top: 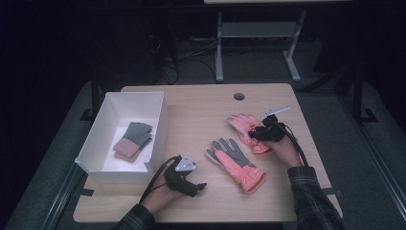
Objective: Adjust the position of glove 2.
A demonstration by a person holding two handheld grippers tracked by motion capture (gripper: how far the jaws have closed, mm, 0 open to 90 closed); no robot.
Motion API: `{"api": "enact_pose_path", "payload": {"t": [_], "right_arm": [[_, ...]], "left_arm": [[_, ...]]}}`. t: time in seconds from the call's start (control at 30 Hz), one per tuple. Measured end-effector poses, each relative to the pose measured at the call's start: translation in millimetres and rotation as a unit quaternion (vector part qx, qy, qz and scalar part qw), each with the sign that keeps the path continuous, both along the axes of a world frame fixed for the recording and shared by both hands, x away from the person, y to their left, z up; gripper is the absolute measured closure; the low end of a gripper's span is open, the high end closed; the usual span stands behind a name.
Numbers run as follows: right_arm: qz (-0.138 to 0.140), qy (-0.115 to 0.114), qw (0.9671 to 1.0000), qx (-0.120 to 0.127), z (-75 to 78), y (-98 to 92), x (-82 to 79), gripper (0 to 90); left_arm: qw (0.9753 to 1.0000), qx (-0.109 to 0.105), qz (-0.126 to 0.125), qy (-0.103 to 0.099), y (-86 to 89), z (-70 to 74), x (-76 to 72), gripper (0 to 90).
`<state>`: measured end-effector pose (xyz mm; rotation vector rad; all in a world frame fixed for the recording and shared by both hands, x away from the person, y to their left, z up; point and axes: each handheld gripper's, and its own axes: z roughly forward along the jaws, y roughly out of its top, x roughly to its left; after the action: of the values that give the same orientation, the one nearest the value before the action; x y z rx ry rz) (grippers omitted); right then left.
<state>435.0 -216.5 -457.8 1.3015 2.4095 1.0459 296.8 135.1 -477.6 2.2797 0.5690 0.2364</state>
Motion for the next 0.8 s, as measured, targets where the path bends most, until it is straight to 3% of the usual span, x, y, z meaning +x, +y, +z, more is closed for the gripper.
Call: {"api": "enact_pose_path", "payload": {"t": [0.17, 0.3, 0.5, 0.7, 0.8], "right_arm": [[0.007, -0.002, 0.9999, -0.015, 0.1, 3.2, -1.2, 72.4], [0.008, 0.0, 1.0, -0.005, 1.1, -1.6, 0.0, 85.9], [0.002, 0.005, 0.9993, 0.037, 7.5, -11.6, -0.8, 88.0], [-0.003, -0.019, 0.9985, 0.051, 23.6, -22.3, -7.0, 87.9], [-0.009, -0.018, 0.9984, 0.052, 34.8, -30.1, -9.8, 87.9]], "left_arm": [[1.0, -0.001, -0.004, 0.001, 2.9, 0.0, -1.5, 13.2], [1.0, -0.001, -0.005, 0.001, 2.6, 0.0, -1.0, 13.2], [1.0, 0.0, -0.004, 0.001, 2.0, 0.2, -0.5, 13.1], [1.0, 0.0, -0.004, 0.001, 2.0, 0.2, -0.4, 13.1], [1.0, 0.0, -0.004, 0.001, 2.0, 0.1, -0.4, 13.1]]}}
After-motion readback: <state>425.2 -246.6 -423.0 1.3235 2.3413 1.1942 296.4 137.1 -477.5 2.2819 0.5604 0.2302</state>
